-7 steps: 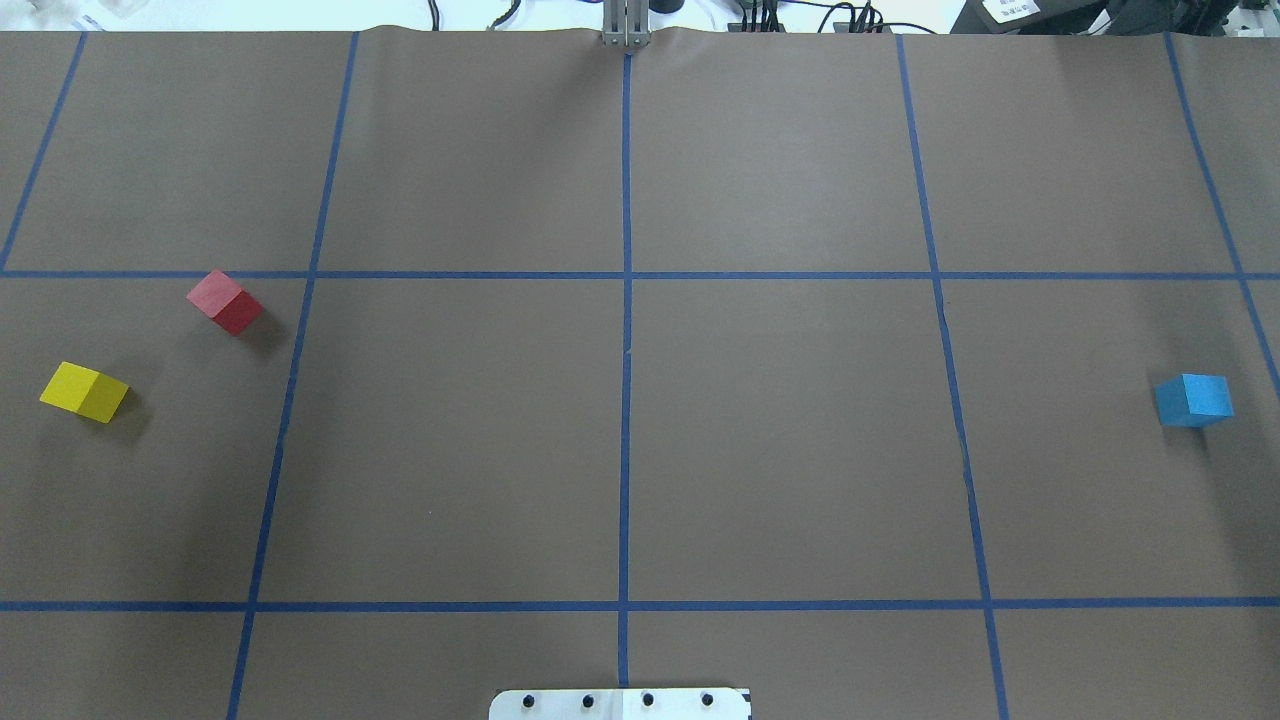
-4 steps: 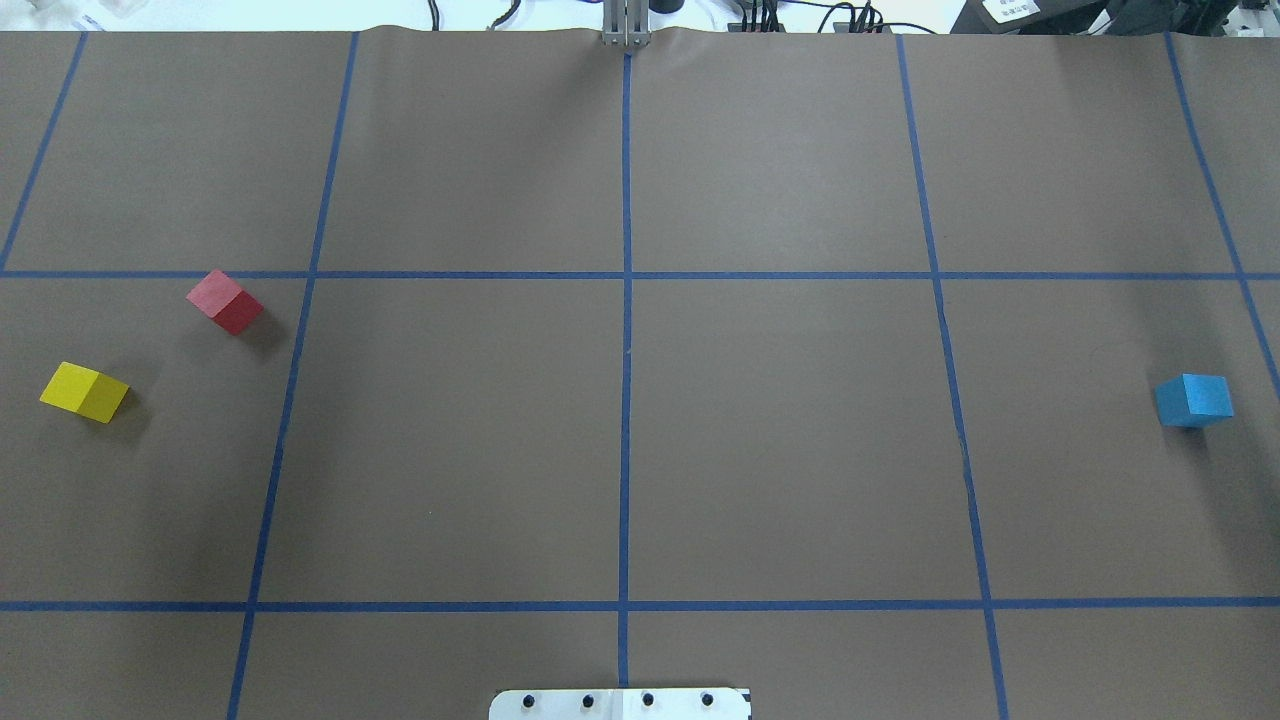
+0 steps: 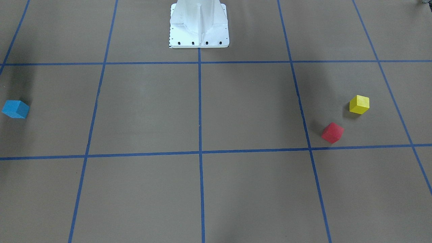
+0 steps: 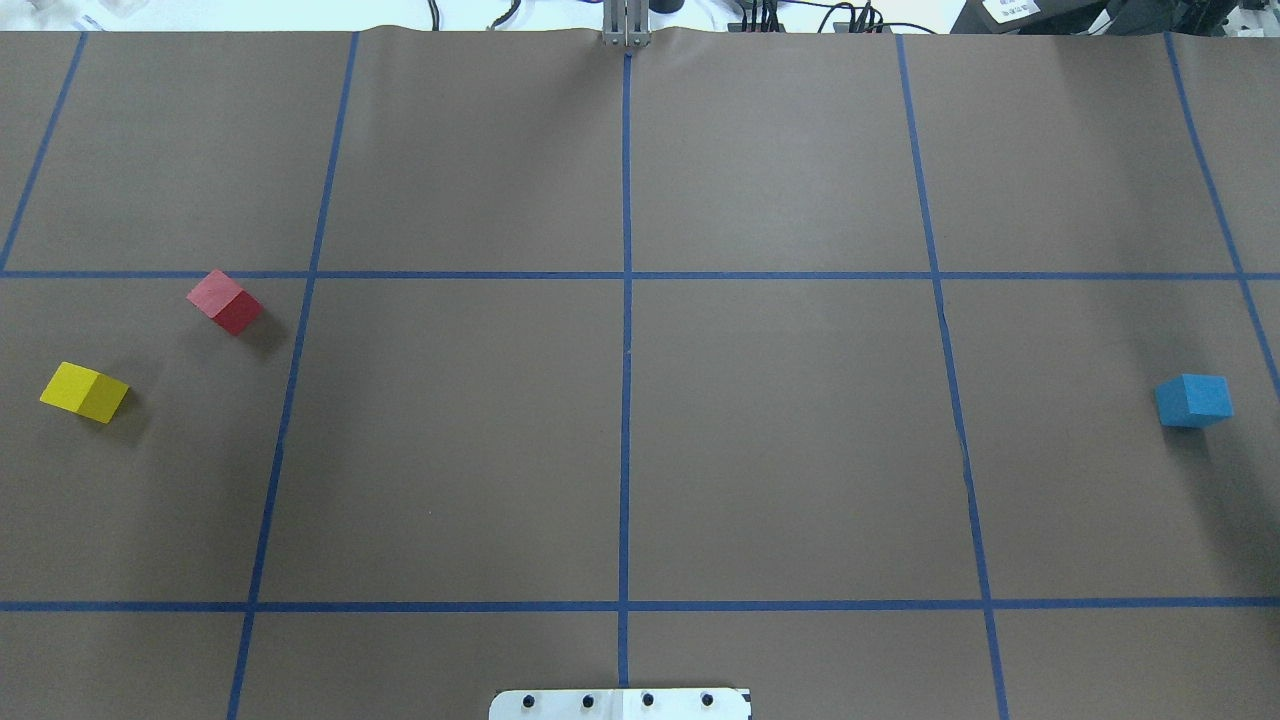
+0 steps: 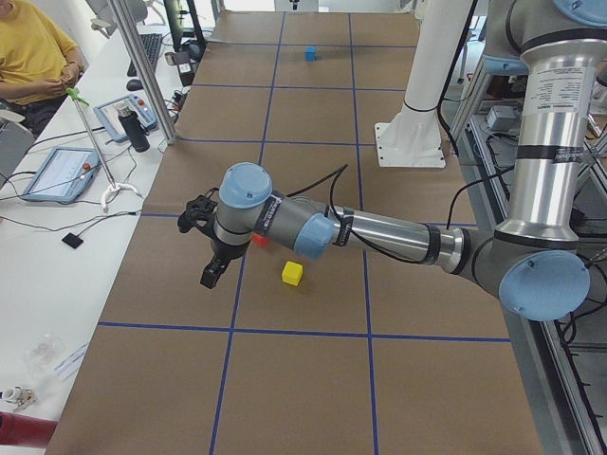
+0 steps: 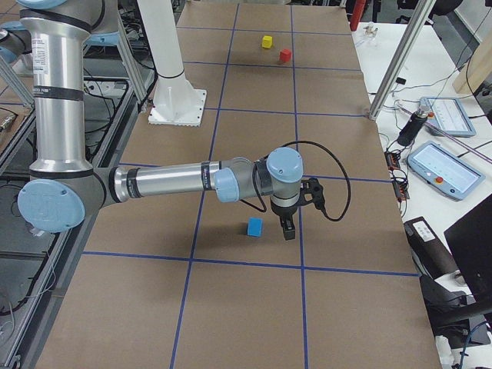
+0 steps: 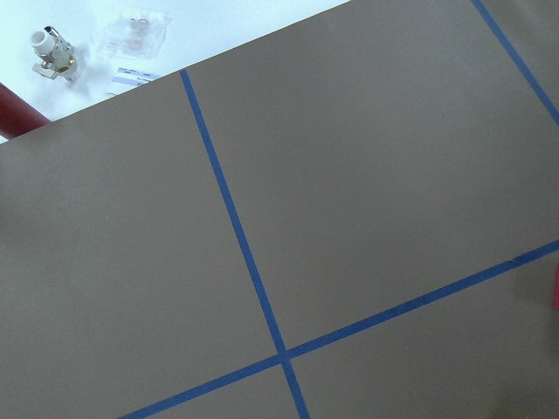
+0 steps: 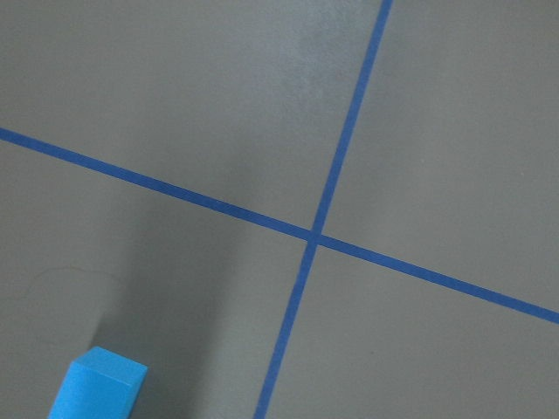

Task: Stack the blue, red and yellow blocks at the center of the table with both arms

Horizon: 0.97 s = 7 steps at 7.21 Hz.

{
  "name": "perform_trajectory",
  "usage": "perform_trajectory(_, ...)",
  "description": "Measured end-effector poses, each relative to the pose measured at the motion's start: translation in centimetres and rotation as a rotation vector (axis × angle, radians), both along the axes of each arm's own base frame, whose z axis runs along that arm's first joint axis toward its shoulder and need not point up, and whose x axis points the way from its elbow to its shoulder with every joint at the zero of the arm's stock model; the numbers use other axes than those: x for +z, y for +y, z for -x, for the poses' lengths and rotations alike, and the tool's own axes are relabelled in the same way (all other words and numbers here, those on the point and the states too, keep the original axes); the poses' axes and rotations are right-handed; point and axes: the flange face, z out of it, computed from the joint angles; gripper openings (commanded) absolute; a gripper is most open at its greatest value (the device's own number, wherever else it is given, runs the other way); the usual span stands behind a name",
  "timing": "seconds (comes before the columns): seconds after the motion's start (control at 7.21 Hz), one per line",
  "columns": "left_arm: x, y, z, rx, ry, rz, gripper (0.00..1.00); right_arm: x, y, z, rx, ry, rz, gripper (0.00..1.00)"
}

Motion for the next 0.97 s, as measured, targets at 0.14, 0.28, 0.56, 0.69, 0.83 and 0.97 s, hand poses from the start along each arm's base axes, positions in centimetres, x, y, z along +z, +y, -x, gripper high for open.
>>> perform_trajectory(0.14,-0.1,-0.1,-0.2,0.000,0.003,0.000,1.00,0.1,1.3,2.4,0.056,-0.016,0.026,0.99)
perform_trajectory(0.28,-0.3,-0.1,-0.3,-0.001,0.004,-0.002,1.00,0.7,2.9,5.5,0.118,-0.019,0.043,0.99)
perform_trajectory(0.56,-0.6,-0.1,-0.4,0.000,0.004,-0.009,1.00,3.2,5.7,11.0,0.193,0.010,0.059,0.99)
perform_trajectory(0.69,-0.8,-0.1,-0.4,0.000,0.005,-0.012,1.00,5.1,6.7,12.4,0.208,0.016,0.054,0.99)
perform_trajectory(0.83,-0.9,-0.1,-0.4,0.001,0.005,-0.014,1.00,6.7,7.4,13.4,0.225,0.011,0.049,0.99)
perform_trajectory(0.97,-1.0,-0.1,-0.4,0.001,0.005,-0.016,1.00,7.6,8.0,14.4,0.241,0.004,0.047,0.99)
